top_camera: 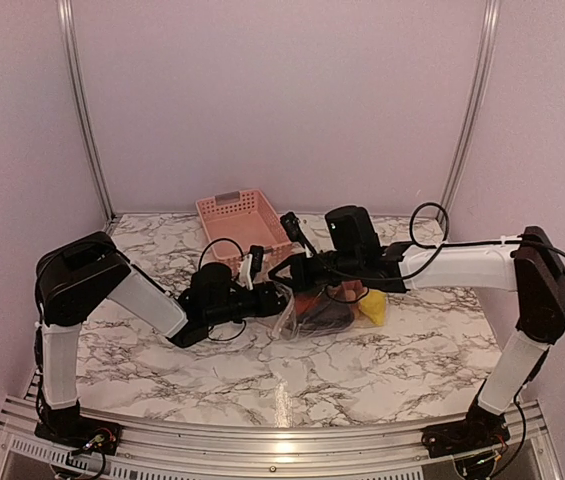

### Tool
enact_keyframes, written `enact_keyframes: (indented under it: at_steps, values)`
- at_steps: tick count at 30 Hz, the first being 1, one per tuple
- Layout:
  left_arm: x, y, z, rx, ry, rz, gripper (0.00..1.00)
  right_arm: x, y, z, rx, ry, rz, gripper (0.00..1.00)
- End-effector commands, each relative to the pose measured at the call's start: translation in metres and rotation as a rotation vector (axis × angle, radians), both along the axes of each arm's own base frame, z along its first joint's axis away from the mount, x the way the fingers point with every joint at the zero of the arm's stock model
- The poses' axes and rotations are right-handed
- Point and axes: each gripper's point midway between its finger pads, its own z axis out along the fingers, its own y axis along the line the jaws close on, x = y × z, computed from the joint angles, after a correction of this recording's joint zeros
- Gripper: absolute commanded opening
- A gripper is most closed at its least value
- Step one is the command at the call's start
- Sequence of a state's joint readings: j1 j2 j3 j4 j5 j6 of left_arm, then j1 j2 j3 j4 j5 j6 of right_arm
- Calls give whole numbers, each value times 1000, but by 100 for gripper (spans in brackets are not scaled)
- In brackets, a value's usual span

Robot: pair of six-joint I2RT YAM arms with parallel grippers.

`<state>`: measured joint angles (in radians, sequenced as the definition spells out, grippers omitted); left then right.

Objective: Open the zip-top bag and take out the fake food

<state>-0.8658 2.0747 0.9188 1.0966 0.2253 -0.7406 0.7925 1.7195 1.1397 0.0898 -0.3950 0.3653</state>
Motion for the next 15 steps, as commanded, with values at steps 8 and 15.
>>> enact_keyframes:
  at_steps: [8,15]
  values:
    - [3,-15,-23,35,38,-32,52,-6,1,15,51,-19,29,0]
    - [22,-19,-27,-35,73,36,64,-2,-6,19,36,-33,31,8]
